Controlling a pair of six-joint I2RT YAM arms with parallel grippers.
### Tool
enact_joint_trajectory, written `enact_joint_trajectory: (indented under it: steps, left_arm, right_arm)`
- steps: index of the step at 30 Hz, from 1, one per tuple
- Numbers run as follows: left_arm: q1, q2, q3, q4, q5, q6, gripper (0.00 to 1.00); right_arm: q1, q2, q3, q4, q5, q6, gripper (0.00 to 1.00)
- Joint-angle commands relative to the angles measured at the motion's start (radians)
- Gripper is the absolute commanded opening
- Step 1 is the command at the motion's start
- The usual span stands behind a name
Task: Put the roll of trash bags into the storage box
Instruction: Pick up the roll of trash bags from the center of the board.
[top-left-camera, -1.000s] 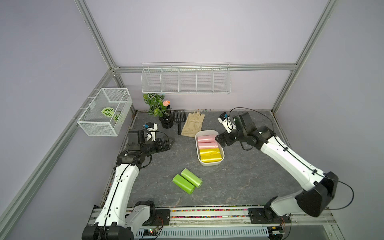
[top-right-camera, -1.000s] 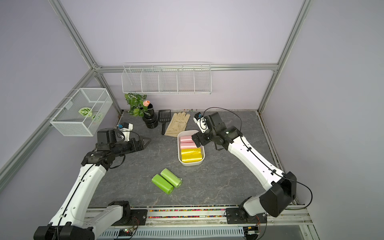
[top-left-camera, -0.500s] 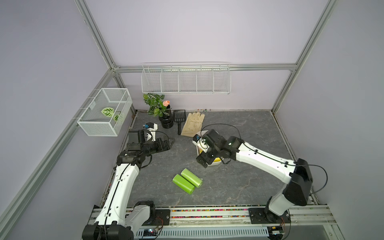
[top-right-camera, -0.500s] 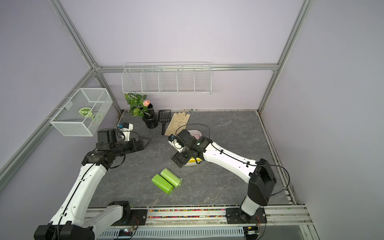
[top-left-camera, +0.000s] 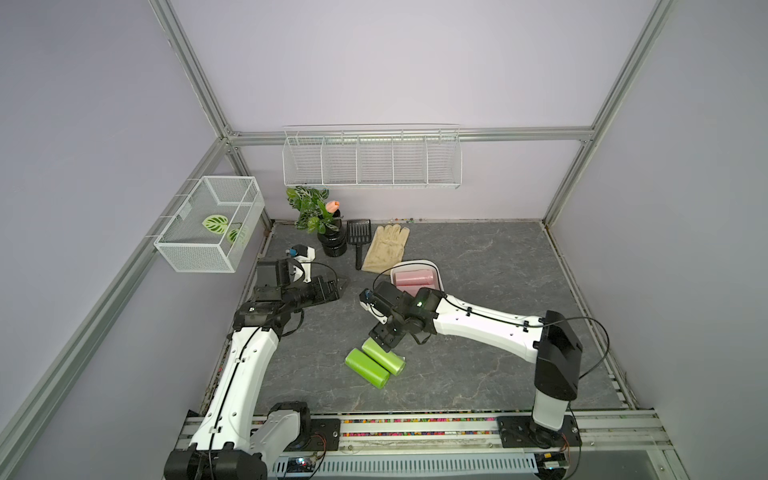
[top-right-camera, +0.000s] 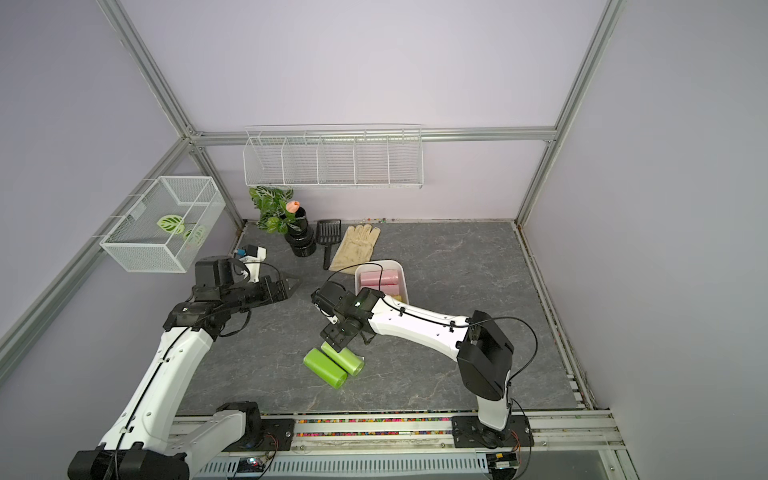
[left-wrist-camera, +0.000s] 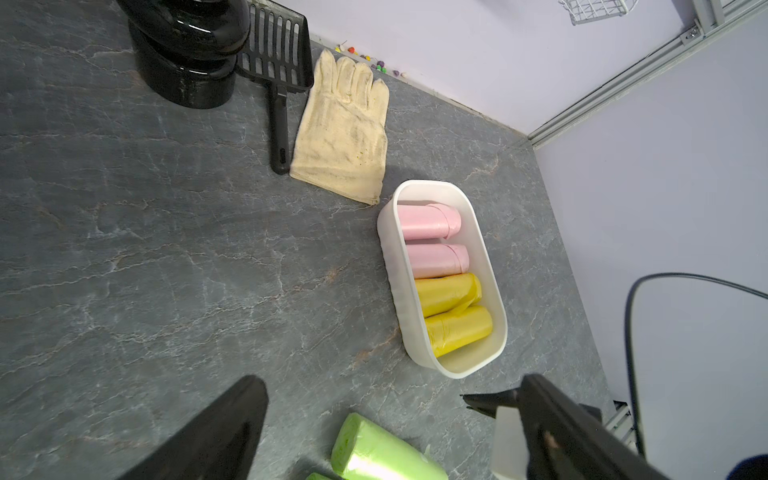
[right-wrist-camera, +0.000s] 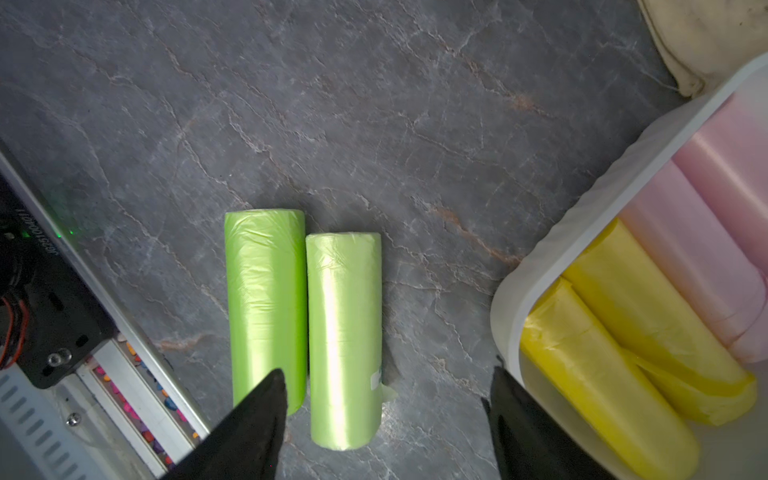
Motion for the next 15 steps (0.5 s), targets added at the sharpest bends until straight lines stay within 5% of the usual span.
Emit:
enact_joint_trajectory:
  steps: [1,15]
  left_arm:
    - [-0.003,-0.011,0.01,0.002,-0.008,0.007,1.0]
    - [-0.003,-0.009,0.009,0.003,-0.006,0.006,1.0]
  right_arm:
    - [0.009,0.023,-0.019,-0.009,0.011,0.062,0.76]
    - [0.084,0.185,-0.012,-0.059,0.042,0.089,0.72]
